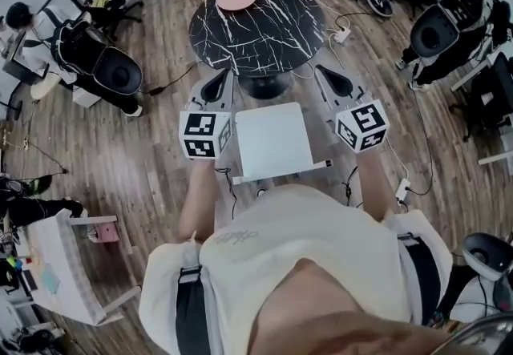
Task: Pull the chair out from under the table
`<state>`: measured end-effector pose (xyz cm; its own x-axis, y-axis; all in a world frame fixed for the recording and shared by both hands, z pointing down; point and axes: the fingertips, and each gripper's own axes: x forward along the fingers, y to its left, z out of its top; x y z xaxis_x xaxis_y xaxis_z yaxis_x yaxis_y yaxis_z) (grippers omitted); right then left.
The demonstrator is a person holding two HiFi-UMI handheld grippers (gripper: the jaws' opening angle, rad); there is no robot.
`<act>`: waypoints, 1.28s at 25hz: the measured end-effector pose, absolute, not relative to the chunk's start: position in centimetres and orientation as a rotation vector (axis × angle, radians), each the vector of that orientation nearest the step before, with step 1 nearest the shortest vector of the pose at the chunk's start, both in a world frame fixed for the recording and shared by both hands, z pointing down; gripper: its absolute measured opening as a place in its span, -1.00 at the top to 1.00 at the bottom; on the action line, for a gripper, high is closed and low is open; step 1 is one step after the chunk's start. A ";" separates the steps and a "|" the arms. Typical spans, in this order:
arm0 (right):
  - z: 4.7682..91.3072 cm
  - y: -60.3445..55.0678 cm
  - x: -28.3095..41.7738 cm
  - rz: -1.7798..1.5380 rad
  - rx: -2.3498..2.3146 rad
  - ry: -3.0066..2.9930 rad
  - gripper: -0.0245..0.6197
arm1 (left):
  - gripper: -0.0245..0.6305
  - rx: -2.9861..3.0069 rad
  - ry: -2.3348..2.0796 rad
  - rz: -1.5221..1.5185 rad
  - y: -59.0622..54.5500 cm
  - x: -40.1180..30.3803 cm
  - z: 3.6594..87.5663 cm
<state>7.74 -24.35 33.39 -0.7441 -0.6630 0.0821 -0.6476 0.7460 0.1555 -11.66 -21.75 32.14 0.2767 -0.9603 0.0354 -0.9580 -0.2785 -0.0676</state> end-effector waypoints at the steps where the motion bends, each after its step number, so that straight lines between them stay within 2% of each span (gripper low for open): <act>1: 33.9 -24.2 7.7 -0.164 1.062 -2.806 0.91 | 0.87 -2.486 1.877 -0.108 -21.7 -11.8 32.6; 8: 36.9 -23.5 8.3 -0.080 1.070 -2.771 0.91 | 0.87 -2.508 1.915 -0.139 -21.0 -12.0 35.3; 32: 38.4 -23.2 6.6 -0.062 1.028 -2.761 0.91 | 0.87 -2.531 1.921 -0.200 -20.7 -12.5 37.0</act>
